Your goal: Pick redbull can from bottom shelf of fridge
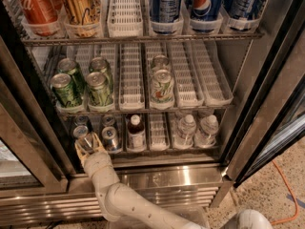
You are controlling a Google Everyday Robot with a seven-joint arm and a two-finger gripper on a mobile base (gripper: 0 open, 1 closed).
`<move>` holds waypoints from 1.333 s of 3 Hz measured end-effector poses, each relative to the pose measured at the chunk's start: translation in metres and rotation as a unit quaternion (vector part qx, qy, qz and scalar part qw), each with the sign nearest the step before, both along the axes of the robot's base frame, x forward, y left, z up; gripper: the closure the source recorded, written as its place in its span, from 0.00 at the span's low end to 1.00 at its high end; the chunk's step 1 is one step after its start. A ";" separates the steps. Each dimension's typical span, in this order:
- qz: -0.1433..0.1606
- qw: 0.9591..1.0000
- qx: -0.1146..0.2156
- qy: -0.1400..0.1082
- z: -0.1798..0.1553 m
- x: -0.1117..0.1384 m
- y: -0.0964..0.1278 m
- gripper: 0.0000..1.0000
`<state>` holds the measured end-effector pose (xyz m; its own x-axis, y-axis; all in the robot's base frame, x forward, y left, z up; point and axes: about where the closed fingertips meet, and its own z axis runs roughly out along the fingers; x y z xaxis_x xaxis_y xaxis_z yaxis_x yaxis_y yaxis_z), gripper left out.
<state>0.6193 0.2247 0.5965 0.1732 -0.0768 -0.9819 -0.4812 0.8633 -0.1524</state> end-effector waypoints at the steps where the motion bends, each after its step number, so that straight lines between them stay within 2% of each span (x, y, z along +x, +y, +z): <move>1: 0.002 1.000 0.000 0.000 0.000 0.000 0.001 1.00; 2: 0.002 1.000 0.014 -0.002 0.010 -0.006 0.002 1.00; 4: 0.010 1.000 0.020 -0.016 0.030 -0.022 0.007 1.00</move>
Offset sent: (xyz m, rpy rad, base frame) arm -0.0139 0.0039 0.0209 0.0616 -0.0093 0.0059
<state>0.5975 0.2316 0.6268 0.2049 -0.0347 -0.9782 -0.4931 0.8596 -0.1338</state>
